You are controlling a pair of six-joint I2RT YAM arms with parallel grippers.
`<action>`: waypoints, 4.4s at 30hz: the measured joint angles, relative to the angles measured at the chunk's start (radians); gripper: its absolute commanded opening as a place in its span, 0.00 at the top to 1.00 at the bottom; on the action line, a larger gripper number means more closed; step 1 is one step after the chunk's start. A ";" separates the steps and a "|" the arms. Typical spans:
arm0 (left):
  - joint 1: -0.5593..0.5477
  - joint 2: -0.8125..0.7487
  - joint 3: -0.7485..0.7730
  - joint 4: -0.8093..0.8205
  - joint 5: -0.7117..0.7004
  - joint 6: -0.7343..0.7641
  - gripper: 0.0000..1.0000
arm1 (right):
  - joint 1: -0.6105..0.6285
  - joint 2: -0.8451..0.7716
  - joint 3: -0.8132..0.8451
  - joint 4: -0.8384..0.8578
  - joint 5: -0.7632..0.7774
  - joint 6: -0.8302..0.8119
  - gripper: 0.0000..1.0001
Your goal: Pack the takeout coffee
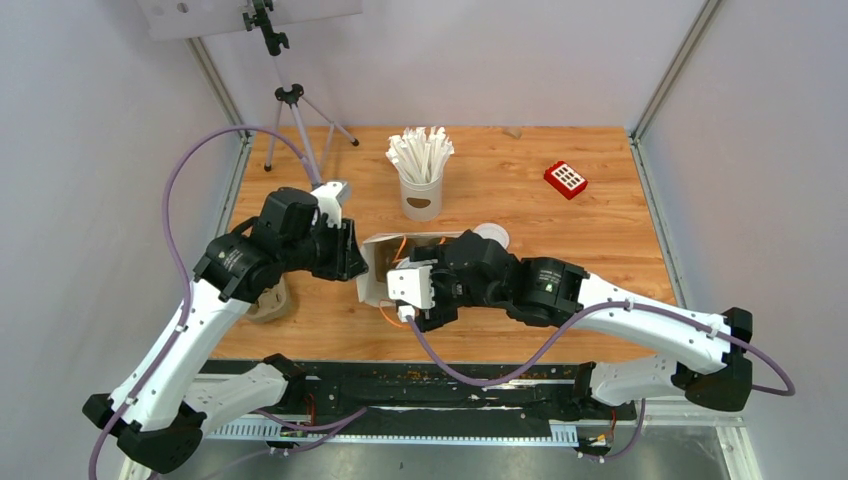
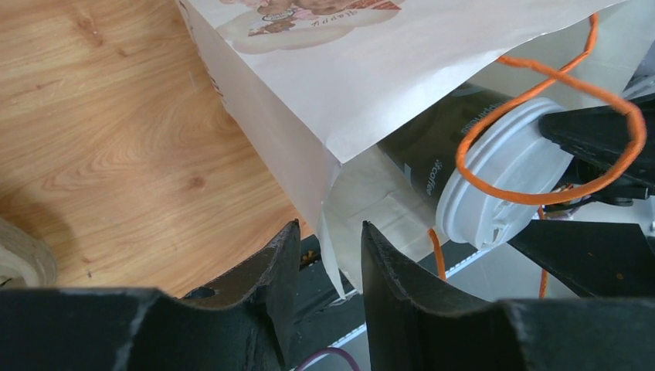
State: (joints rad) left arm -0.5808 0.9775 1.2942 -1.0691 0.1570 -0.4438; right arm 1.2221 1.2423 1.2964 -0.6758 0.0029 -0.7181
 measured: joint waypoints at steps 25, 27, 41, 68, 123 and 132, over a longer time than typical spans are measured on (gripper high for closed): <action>0.001 -0.012 -0.085 0.040 0.079 0.002 0.99 | 0.015 0.076 -0.089 0.198 0.007 -0.138 0.24; 0.001 -0.012 -0.085 0.043 0.080 0.002 0.87 | 0.015 0.076 -0.090 0.204 0.006 -0.141 0.24; 0.008 -0.011 -0.030 -0.018 -0.055 0.029 0.56 | 0.015 0.023 -0.133 0.201 0.042 -0.138 0.23; 0.034 -0.029 -0.197 0.124 0.023 0.045 0.91 | 0.015 0.009 -0.160 0.200 0.050 -0.127 0.24; 0.039 -0.028 -0.162 0.068 0.031 0.068 1.00 | -0.166 0.229 -0.177 0.402 -0.241 -0.483 0.23; 0.041 -0.029 -0.162 0.062 0.021 0.060 1.00 | -0.171 0.315 -0.177 0.529 -0.242 -0.485 0.23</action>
State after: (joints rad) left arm -0.5396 0.9485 1.1324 -1.0073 0.1776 -0.3840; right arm 1.0515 1.5570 1.1194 -0.1463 -0.2390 -1.2034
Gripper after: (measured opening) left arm 0.007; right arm 0.769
